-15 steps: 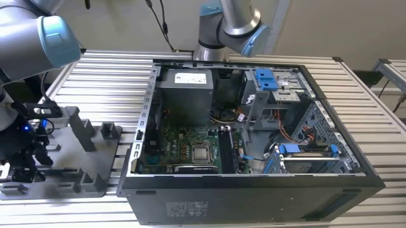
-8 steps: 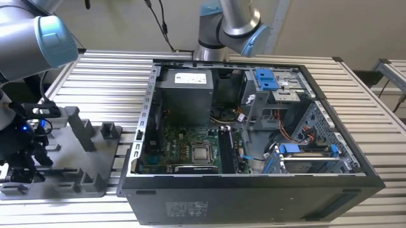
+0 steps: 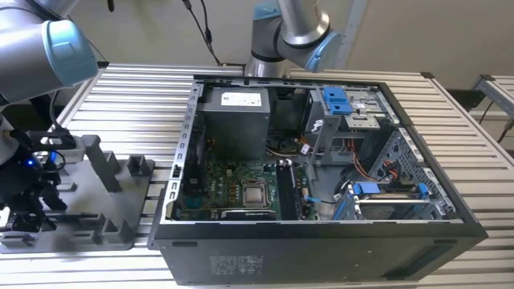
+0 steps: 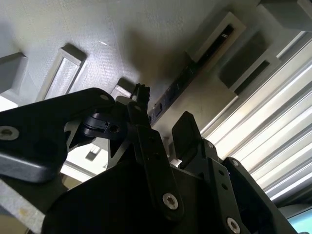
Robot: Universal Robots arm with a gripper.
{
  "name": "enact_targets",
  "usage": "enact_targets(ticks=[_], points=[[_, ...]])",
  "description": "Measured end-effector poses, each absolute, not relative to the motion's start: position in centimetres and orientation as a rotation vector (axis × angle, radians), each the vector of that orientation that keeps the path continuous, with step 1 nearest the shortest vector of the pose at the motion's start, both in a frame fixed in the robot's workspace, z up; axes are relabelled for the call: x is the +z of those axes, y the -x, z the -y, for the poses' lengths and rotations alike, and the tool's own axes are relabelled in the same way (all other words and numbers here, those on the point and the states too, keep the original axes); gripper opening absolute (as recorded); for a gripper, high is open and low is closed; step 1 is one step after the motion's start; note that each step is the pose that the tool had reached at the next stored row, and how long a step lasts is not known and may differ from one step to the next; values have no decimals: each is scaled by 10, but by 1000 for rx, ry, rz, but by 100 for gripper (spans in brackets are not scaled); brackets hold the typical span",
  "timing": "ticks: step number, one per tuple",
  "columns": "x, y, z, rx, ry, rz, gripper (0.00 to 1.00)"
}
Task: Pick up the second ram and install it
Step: 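Pick up the second ram and move it above second insertion slot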
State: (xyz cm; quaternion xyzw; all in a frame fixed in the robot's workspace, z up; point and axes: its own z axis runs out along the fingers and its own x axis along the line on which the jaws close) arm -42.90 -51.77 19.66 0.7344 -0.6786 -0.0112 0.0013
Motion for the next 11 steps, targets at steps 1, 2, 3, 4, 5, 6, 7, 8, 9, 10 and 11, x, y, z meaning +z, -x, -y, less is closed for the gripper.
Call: enact_targets(ticks=[1, 2, 3, 4, 5, 6, 7, 8, 9, 10, 11], points=[[197, 429, 518, -35, -2305, 2130, 48], [196, 429, 518, -35, -2305, 2130, 48], [196, 429, 518, -35, -2305, 2130, 48], [196, 429, 518, -35, -2305, 2130, 48], [196, 430, 518, -35, -2305, 2130, 48], [196, 430, 518, -34, -2305, 2130, 48], [196, 430, 518, -34, -2305, 2129, 48], [196, 430, 518, -34, -2305, 2130, 48], [196, 430, 518, -34, -2305, 2129, 48], [196, 430, 518, -34, -2304, 2129, 48], [196, 430, 518, -34, -2305, 2129, 48]])
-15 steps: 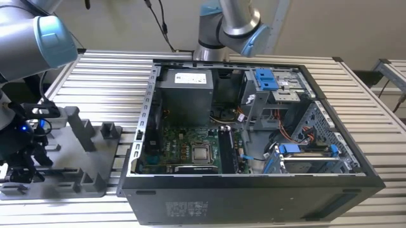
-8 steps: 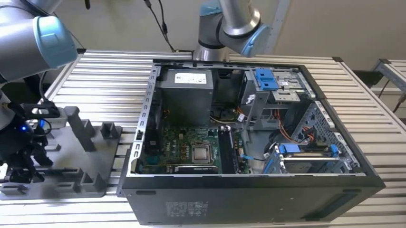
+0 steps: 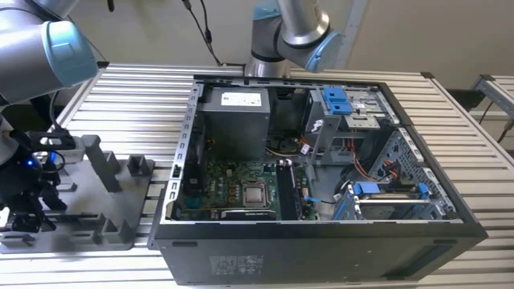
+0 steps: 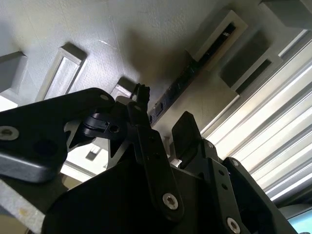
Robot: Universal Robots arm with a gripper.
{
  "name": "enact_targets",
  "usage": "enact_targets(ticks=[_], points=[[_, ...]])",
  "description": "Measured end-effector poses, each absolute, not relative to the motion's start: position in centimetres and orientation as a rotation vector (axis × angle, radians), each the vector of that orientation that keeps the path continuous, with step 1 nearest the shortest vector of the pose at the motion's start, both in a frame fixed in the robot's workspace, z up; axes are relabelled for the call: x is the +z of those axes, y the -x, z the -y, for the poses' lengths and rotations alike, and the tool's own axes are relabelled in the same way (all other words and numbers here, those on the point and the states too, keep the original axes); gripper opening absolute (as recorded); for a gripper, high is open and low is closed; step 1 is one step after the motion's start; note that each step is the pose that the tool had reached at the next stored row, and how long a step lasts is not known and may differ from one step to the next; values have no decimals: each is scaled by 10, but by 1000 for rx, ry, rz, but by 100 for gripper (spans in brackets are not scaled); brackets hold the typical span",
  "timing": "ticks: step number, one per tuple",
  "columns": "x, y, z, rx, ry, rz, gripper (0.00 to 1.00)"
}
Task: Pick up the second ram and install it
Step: 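Pick up the second ram and move it above second insertion slot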
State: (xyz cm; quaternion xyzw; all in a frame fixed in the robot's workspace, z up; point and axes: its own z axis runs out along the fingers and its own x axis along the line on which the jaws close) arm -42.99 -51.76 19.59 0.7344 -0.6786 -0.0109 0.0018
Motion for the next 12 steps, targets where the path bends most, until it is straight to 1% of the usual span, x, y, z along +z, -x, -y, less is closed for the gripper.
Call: enact_targets(ticks=[5, 7, 8, 10, 11, 12], points=[[196, 430, 518, -34, -2305, 2129, 48], [196, 430, 518, -34, -2305, 2129, 46], [196, 430, 518, -34, -2305, 2129, 33], [196, 430, 518, -34, -2305, 2129, 33], [196, 430, 518, -34, -2305, 2129, 27], [196, 430, 518, -34, -2305, 2129, 27]])
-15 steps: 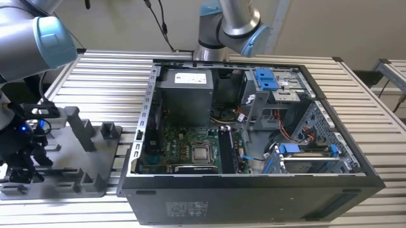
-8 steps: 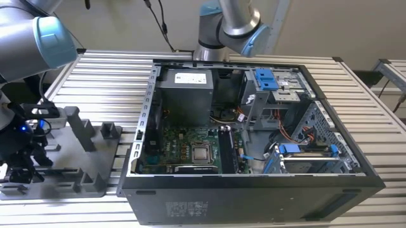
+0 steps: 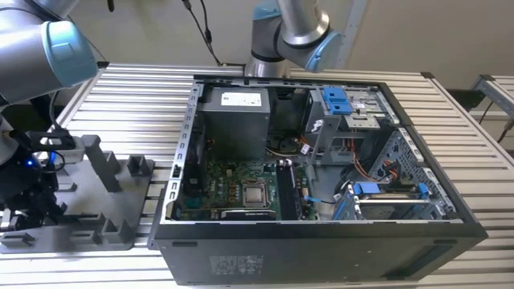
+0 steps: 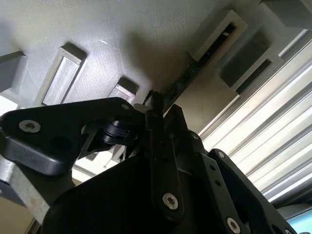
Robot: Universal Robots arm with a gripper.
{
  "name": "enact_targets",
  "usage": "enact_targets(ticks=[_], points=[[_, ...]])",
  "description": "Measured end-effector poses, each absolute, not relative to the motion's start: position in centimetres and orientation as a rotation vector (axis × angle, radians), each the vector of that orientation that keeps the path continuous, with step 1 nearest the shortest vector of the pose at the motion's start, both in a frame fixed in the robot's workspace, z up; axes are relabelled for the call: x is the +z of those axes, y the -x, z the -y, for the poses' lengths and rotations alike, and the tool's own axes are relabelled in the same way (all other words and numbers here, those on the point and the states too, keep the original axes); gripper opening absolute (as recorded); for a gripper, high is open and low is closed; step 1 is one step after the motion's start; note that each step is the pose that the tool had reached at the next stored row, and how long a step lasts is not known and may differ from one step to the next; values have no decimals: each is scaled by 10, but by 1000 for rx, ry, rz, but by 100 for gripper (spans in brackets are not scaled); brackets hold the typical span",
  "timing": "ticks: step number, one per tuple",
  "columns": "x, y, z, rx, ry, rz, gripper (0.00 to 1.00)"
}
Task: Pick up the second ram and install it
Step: 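Pick up the second ram and move it above second insertion slot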
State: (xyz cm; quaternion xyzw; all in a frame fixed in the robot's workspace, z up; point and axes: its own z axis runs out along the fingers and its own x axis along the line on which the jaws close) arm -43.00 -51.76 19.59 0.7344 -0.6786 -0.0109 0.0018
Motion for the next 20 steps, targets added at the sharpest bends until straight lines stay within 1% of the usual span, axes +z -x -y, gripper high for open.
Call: enact_targets(ticks=[2, 3, 4, 5, 6, 20], points=[[196, 430, 518, -34, -2305, 2129, 27], [196, 430, 518, -34, -2305, 2129, 25], [196, 430, 518, -34, -2304, 2129, 18], [196, 430, 518, -34, -2305, 2129, 18], [196, 430, 518, -34, -2304, 2129, 14], [198, 430, 518, -34, -2305, 2129, 14]])
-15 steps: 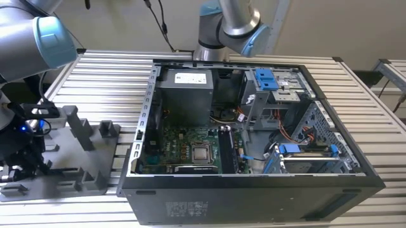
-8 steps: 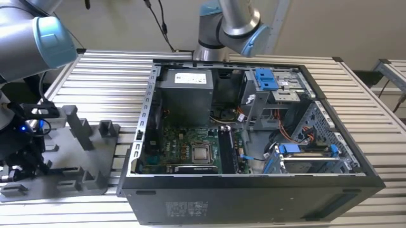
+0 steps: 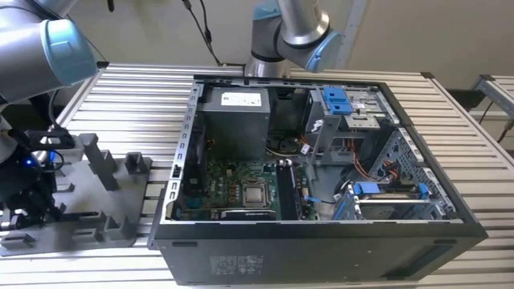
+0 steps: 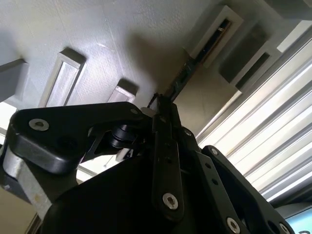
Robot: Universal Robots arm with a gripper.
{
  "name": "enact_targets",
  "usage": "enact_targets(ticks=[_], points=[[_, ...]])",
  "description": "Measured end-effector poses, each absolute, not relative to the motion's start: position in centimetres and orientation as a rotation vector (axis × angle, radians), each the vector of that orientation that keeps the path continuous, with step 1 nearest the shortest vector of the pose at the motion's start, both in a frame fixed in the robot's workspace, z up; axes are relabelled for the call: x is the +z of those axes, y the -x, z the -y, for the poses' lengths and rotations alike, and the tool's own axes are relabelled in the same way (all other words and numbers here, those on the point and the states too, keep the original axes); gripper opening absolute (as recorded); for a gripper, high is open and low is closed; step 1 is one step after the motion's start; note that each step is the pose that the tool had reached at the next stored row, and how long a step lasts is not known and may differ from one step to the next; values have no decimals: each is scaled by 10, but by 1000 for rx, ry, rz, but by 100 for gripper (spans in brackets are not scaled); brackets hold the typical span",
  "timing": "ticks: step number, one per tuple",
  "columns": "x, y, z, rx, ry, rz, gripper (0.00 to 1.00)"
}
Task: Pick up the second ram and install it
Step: 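Pick up the second ram and move it above second insertion slot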
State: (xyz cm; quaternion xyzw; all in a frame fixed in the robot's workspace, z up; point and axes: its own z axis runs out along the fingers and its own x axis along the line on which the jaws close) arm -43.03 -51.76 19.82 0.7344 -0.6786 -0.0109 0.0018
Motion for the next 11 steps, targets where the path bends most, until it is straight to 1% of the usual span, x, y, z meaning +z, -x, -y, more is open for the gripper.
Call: enact_targets(ticks=[11], points=[[212, 430, 518, -34, -2304, 2129, 14]])
